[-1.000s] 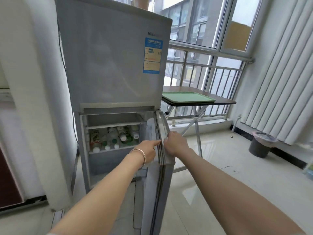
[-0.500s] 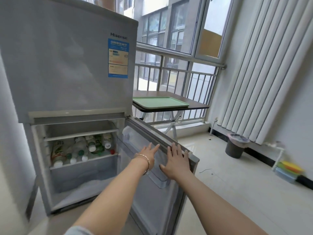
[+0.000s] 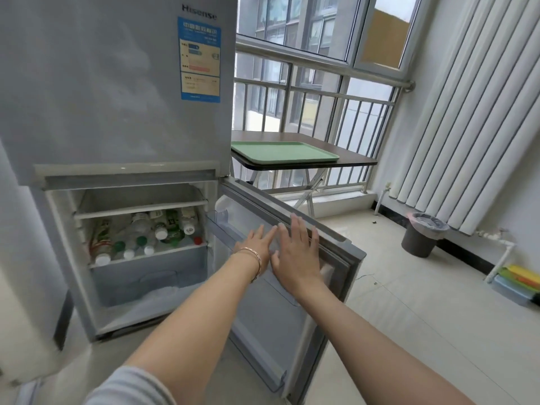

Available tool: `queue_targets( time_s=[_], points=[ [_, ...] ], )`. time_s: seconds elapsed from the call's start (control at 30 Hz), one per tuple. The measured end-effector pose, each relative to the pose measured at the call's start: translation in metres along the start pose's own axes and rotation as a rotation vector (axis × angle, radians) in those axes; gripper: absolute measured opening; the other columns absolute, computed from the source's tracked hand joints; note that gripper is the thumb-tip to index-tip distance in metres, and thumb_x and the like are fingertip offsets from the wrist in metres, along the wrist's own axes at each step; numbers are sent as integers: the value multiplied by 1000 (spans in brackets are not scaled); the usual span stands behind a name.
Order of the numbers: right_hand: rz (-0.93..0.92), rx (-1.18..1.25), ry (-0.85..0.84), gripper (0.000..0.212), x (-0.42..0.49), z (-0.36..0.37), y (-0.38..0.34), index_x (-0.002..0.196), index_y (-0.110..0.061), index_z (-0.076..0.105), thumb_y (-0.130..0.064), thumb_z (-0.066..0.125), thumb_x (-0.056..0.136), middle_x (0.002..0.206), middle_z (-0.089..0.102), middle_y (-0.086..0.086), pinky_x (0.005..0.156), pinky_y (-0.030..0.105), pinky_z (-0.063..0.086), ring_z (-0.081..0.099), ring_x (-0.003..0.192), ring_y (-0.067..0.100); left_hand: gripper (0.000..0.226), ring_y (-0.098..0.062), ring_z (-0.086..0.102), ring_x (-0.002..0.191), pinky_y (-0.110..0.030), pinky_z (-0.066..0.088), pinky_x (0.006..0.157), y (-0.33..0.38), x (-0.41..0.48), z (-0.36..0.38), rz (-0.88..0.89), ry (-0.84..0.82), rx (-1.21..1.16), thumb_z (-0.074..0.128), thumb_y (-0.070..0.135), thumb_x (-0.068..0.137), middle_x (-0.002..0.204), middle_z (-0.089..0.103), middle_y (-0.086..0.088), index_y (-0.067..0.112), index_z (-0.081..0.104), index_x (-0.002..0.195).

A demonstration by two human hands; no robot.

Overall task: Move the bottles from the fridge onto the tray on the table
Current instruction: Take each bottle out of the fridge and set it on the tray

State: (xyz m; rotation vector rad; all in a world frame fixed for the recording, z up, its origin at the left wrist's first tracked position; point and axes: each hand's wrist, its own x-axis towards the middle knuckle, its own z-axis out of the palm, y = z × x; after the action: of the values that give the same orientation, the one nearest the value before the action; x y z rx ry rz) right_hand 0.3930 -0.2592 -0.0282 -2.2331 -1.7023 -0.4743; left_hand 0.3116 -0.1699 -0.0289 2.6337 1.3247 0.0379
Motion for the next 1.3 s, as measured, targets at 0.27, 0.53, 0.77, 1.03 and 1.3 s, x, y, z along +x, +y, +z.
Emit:
queue_targets(
  time_s=[0.27,0.53,0.77,1.03,1.3],
  points=[
    [-246,298,-124,58,55,64,-126,151,-8,26,-16,44,96,159,25,12,122,39,14,17,150,26,79,-23,4,150,-51,21,115,-149,16,10,-257,35,-32,49,27,92,162,-7,2,42,-5,148],
    [-333,365,-420,71,149,148,-205,149,-7,26,-16,60,87,154,31,11,116,39,24,27,144,28,68,-26,7,149,-53,20,117,-273,67,10,-486,19,-87,46,27,95,162,3,2,30,9,152],
    [-255,318,-516,60,190,199,-218,143,-8,34,-20,54,88,148,37,11,110,36,30,35,136,29,64,-27,3,150,-54,15,118,-316,93,11,-505,-24,-106,35,39,100,162,-1,-3,26,4,154],
    [-41,301,-539,58,227,278,-225,145,-8,32,-20,49,91,149,34,15,112,39,32,35,135,32,61,-32,17,147,-54,25,115,-360,137,50,-450,-21,-126,36,41,98,161,9,-3,24,12,151],
    [380,629,-478,63,280,351,-234,142,-3,31,-33,55,92,143,46,19,103,43,44,48,129,35,55,-29,35,138,-51,36,109,-391,173,79,-313,45,-83,41,40,97,157,21,-1,25,24,147]
  ],
)
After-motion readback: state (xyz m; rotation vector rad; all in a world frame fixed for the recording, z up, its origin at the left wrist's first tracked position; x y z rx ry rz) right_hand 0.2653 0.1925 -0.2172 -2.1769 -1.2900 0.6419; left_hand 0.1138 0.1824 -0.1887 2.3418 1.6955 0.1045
